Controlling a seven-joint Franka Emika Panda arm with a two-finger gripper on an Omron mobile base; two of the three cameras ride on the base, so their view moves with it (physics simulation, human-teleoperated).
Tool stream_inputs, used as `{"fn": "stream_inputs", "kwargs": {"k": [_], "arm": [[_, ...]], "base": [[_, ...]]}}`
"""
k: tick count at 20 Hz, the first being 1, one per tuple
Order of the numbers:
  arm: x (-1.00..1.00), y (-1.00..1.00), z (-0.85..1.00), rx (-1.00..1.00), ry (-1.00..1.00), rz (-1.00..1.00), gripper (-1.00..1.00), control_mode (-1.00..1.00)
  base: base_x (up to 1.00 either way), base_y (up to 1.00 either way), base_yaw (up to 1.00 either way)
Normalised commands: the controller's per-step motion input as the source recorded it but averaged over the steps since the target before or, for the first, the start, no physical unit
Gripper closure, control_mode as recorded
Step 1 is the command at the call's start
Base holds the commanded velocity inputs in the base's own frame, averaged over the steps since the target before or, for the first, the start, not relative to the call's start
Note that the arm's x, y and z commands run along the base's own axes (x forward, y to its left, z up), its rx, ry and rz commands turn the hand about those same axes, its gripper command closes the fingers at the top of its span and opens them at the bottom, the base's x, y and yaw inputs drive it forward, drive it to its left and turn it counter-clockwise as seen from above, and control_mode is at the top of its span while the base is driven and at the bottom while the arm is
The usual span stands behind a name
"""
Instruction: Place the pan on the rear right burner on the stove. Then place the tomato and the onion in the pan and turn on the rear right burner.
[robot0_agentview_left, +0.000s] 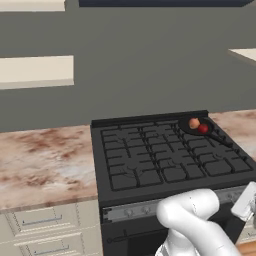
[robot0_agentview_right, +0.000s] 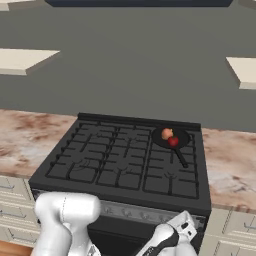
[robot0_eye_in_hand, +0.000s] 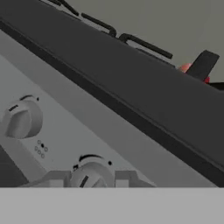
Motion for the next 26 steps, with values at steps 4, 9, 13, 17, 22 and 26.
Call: {"fn": "stream_inputs", "kwargs": {"k": [4, 9, 13, 17, 22, 26], "arm": [[0.0, -0.24, -0.04, 0.09, 0.37, -0.25, 1.0, -1.0], [-0.13, -0.25, -0.52, -0.14, 0.2, -0.38, 1.0, -1.0], [-0.26, -0.14, -0.8, -0.43, 0.04, -0.36, 1.0, -1.0], [-0.3, -0.14, -0.93, -0.57, -0.02, -0.3, 1.0, -1.0], [-0.22, -0.05, -0.82, -0.64, -0.14, -0.21, 1.0, -1.0], [-0.07, -0.01, -0.62, -0.63, -0.19, -0.15, 1.0, -1.0]], "base": [[0.0, 0.0, 0.0], [0.0, 0.0, 0.0], [0.0, 0.0, 0.0], [0.0, 0.0, 0.0], [0.0, 0.0, 0.0], [0.0, 0.0, 0.0]]}}
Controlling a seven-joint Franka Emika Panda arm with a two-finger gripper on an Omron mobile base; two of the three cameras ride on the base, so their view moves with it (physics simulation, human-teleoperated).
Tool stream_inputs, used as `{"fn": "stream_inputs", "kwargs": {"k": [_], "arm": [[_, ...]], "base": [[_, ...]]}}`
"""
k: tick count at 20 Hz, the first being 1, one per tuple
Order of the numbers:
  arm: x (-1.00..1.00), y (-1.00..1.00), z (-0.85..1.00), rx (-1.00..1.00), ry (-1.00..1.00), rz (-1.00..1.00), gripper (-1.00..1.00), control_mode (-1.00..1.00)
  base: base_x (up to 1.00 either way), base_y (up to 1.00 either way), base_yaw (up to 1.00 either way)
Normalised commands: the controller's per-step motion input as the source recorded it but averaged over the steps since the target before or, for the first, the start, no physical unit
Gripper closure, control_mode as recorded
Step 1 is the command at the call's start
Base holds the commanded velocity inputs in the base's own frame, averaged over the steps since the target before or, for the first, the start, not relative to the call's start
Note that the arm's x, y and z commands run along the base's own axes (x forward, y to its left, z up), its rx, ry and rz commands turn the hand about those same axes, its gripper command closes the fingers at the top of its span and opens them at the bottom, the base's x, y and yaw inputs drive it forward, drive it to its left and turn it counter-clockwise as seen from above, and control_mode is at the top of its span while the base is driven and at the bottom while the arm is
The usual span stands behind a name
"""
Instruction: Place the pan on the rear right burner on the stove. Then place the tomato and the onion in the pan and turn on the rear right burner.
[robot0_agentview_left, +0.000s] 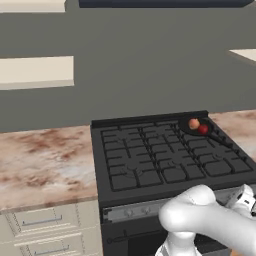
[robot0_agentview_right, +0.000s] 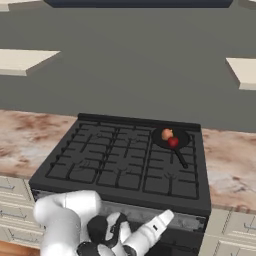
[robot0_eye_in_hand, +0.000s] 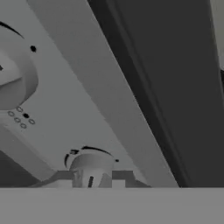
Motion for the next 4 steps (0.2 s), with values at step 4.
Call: {"fn": "stream_inputs", "kwargs": {"k": [4], "arm": [[-0.07, -0.09, -0.58, -0.61, -0.17, -0.12, 1.0, -1.0]], "base": [[0.0, 0.0, 0.0]]}}
